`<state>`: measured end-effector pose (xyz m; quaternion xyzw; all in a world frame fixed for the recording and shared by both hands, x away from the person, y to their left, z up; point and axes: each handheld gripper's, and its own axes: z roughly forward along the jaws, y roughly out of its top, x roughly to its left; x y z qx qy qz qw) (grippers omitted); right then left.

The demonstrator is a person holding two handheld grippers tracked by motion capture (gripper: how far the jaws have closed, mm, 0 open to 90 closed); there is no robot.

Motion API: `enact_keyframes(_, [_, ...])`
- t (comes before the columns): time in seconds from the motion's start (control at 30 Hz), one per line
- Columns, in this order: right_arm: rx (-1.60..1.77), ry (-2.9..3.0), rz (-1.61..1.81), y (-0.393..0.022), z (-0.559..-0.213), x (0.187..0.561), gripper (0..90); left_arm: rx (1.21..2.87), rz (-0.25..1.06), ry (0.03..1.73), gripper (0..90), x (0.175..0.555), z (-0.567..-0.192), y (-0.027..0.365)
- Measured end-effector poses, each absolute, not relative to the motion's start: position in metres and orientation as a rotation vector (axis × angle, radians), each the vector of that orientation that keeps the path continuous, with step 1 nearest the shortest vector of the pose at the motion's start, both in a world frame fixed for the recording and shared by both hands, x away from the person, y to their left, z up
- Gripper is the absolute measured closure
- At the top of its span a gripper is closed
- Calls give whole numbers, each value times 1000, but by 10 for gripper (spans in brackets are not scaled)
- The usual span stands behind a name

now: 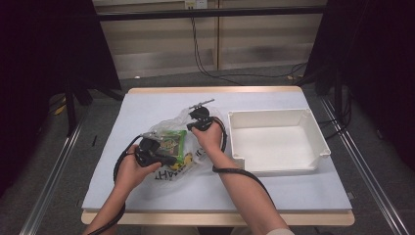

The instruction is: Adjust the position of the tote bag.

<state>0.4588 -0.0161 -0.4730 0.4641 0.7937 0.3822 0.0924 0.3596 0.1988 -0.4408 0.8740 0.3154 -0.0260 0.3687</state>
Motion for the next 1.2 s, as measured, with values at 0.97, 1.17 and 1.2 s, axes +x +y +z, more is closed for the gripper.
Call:
enact_keyframes(0.97, [1333,2380,1132,-13,-477,457,887,2125,255,1177,900,438,-456,244])
enact_keyframes(1.17, [1340,2387,1114,-10,-481,457,885,2108,278,1225,900,441,-462,248])
enact_keyframes(1.2, [1333,2389,1117,-9,-481,457,885,2106,258,1234,900,441,-464,249])
